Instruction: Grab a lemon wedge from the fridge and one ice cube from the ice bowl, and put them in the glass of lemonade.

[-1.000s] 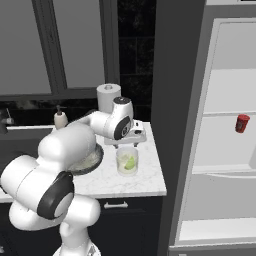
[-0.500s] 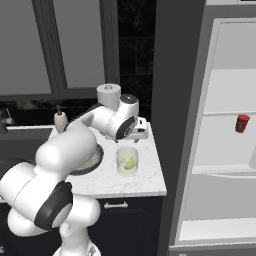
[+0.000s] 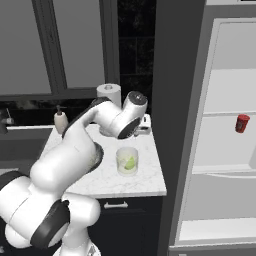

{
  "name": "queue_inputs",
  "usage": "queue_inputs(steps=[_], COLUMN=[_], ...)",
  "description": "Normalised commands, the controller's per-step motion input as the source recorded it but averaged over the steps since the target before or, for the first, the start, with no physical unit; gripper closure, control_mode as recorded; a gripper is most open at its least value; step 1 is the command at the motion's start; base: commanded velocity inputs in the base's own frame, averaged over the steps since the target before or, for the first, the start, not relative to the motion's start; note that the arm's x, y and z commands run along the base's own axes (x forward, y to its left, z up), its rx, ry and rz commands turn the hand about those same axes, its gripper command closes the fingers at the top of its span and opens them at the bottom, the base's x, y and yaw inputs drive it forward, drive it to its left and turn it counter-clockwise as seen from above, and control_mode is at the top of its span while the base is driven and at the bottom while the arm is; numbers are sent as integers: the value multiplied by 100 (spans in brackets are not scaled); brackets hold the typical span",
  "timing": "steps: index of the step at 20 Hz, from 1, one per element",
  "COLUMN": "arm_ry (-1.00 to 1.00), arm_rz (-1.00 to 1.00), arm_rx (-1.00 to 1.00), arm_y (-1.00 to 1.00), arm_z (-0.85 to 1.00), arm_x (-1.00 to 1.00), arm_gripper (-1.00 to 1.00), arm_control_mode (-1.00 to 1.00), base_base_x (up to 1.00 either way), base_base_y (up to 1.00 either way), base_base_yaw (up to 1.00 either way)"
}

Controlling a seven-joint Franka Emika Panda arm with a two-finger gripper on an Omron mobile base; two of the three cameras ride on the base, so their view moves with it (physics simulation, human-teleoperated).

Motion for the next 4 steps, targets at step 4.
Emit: queue_inputs(steps=[4], arm_ry=[-24], arm_rz=[6], arm_rx=[7], arm_y=[38], arm_z=[49], arm_x=[-52], arm_gripper=[-100], arm_control_mode=[-100], base_base_x=[0], base_base_y=[0], base_base_yaw=[0])
